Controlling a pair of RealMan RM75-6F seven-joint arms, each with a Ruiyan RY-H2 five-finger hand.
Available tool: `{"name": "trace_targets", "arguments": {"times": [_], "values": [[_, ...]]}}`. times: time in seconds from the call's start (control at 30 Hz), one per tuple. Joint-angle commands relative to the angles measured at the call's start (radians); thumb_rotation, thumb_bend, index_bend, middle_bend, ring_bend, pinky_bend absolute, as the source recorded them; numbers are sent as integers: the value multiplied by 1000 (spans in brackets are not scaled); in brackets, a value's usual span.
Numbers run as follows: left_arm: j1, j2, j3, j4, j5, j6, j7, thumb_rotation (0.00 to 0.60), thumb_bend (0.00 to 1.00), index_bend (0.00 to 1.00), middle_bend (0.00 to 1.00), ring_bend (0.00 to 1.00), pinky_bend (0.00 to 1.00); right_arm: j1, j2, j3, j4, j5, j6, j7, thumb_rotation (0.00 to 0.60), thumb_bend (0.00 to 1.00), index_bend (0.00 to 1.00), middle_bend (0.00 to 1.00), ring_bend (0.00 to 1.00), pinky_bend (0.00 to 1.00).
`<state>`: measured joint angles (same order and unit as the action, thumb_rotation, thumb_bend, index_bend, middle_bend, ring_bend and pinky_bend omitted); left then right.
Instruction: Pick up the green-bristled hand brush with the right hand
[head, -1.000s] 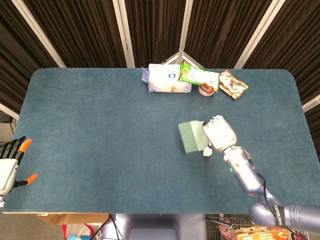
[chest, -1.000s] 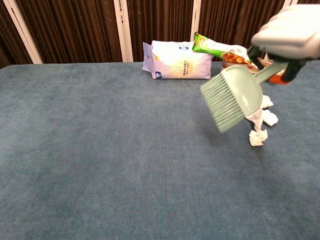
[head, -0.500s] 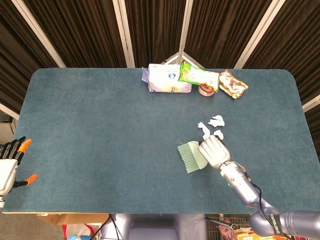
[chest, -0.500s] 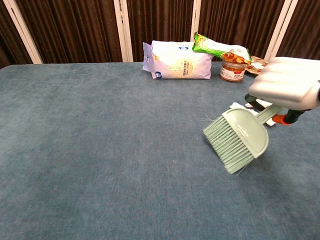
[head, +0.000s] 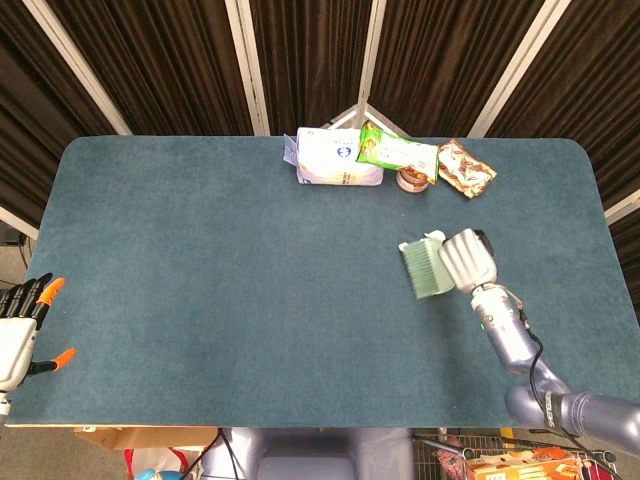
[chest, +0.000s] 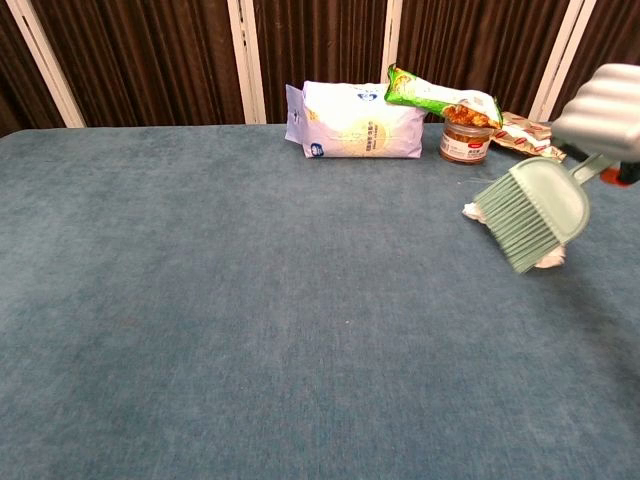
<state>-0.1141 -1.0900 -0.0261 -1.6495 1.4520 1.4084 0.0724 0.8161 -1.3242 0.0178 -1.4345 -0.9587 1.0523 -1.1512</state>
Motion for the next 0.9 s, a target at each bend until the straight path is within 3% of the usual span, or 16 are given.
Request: {"name": "trace_targets", "arguments": {"times": [0.03,0.37,0.57,0.9], "values": [[0,0,0,1,0,0,-1,600,0,0,0,0,0,24,-23,27,87,43,-13,-40,600,773,871,900,934,872],[0,2,-1,4,-7,-4,-9,600,0,0,0,0,0,30,34,91,107,82,47,-33,600,773,871,900,934,872],[1,2,0,2,-5,-3,-5,600,0,0,0,0,0,-8,128,119,-16,43,104,69,600,773,871,900,934,872],[2,-3,3,-1,4,4,9,600,0,0,0,0,0,-155,199,70,-264,-114,198,364,600,774,871,900,934,872]]}}
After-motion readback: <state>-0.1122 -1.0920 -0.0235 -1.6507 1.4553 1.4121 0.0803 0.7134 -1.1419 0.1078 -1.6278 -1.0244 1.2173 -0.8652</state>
